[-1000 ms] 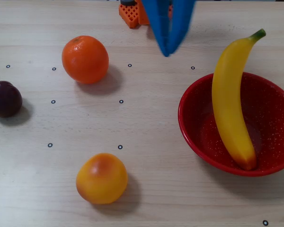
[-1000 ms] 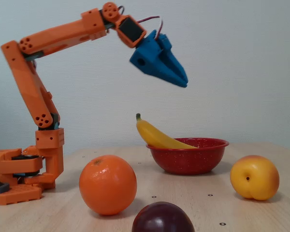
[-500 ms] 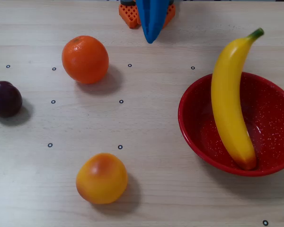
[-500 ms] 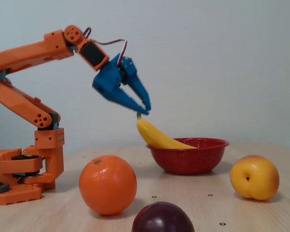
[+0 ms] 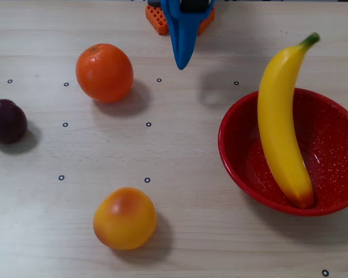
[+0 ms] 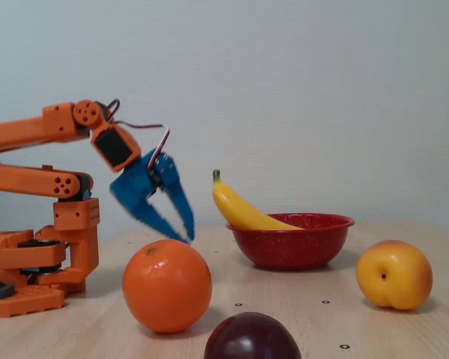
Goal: Put banana in the red bowl.
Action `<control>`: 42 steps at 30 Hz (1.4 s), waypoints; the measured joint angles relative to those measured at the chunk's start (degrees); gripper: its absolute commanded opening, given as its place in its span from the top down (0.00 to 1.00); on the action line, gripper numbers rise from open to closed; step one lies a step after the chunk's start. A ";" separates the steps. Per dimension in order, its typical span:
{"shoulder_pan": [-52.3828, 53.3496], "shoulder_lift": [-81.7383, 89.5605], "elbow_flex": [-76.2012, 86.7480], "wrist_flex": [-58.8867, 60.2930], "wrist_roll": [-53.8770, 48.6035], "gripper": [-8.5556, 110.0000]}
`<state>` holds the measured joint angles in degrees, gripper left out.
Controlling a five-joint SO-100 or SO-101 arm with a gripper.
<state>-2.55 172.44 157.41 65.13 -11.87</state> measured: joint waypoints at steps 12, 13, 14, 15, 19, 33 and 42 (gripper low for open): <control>1.41 12.22 13.27 3.16 0.00 0.93; 1.41 12.92 13.62 4.04 0.00 0.93; 1.49 13.62 13.97 4.57 0.00 0.93; 1.67 15.12 14.68 4.66 0.00 0.93; 2.11 16.79 15.21 6.42 0.00 0.93; 2.11 17.49 16.52 7.29 5.89 0.93; 1.93 17.49 16.96 7.29 6.15 0.93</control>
<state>-0.62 189.93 174.38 72.42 -5.71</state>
